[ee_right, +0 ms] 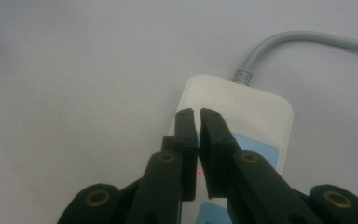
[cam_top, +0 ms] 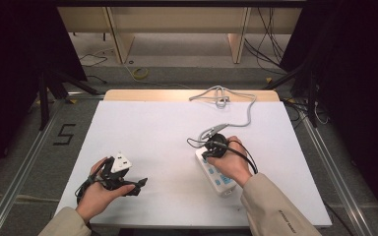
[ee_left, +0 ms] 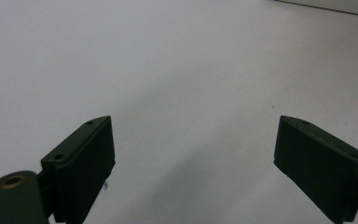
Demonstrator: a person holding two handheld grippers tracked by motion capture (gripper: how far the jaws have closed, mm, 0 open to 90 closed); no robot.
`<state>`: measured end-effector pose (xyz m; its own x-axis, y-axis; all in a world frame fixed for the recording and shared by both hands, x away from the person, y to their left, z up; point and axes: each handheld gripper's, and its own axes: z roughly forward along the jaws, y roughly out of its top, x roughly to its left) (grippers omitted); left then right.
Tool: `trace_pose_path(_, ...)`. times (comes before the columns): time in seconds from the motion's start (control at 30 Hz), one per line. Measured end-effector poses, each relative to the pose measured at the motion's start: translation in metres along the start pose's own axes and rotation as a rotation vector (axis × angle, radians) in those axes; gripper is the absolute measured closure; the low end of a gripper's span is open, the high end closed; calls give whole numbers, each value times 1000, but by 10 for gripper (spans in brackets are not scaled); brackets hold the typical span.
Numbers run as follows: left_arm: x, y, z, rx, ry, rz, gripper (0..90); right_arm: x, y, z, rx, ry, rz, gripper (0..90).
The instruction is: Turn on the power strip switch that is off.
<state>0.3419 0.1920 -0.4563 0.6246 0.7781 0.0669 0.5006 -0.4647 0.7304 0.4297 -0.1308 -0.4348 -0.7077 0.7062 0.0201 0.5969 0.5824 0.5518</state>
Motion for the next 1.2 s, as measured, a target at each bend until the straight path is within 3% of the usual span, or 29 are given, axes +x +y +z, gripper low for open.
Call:
trace_pose_path(0.17,0,0,0,0,0,2,118,-4,-6,-9,-49,9,5,758)
trace_pose_path(0.37,1,0,0,-4,2,-3,115,-14,-20,-20,-144,63,26,619)
trace_pose_path(0.57,1,0,0,-3,0,-3,116,-22,-36,-33,-223,80,25,485)
trace_pose_path(0.73,1,-1,0,-4,0,-6,116,-26,-52,-42,-260,94,27,418)
trace_pose_path(0.93,2,-1,-1,-6,-1,-9,116,-35,-77,-55,-320,72,38,345)
trace_pose_path(1.2,2,-1,-1,-5,0,-8,115,-42,-114,-72,-364,50,63,317)
